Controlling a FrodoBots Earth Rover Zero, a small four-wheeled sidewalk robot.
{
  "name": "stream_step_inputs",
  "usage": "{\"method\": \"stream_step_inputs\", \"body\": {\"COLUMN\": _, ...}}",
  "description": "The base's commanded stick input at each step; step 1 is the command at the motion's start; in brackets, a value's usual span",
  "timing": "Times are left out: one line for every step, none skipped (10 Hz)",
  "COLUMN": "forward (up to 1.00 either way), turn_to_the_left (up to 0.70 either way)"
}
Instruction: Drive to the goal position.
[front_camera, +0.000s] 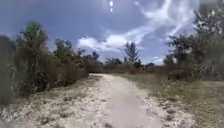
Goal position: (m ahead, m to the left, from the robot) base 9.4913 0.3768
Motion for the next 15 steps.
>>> {"method": "stream_step_inputs", "body": {"forward": 0.5, "turn_to_the_left": 0.0}}
{"method": "stream_step_inputs", "body": {"forward": 0.5, "turn_to_the_left": 0.0}}
{"method": "stream_step_inputs", "body": {"forward": 0.5, "turn_to_the_left": 0.0}}
{"method": "stream_step_inputs", "body": {"forward": 0.5, "turn_to_the_left": 0.0}}
{"method": "stream_step_inputs", "body": {"forward": 0.5, "turn_to_the_left": 0.0}}
{"method": "stream_step_inputs", "body": {"forward": 0.5, "turn_to_the_left": 0.0}}
{"method": "stream_step_inputs", "body": {"forward": 0.5, "turn_to_the_left": 0.0}}
{"method": "stream_step_inputs", "body": {"forward": 0.5, "turn_to_the_left": 0.0}}
{"method": "stream_step_inputs", "body": {"forward": 0.5, "turn_to_the_left": 0.0}}
{"method": "stream_step_inputs", "body": {"forward": 0.5, "turn_to_the_left": 0.0}}
{"method": "stream_step_inputs", "body": {"forward": 0.5, "turn_to_the_left": 0.0}}
{"method": "stream_step_inputs", "body": {"forward": 0.5, "turn_to_the_left": 0.0}}
{"method": "stream_step_inputs", "body": {"forward": 0.5, "turn_to_the_left": 0.0}}
{"method": "stream_step_inputs", "body": {"forward": 0.5, "turn_to_the_left": 0.0}}
{"method": "stream_step_inputs", "body": {"forward": 0.5, "turn_to_the_left": 0.0}}
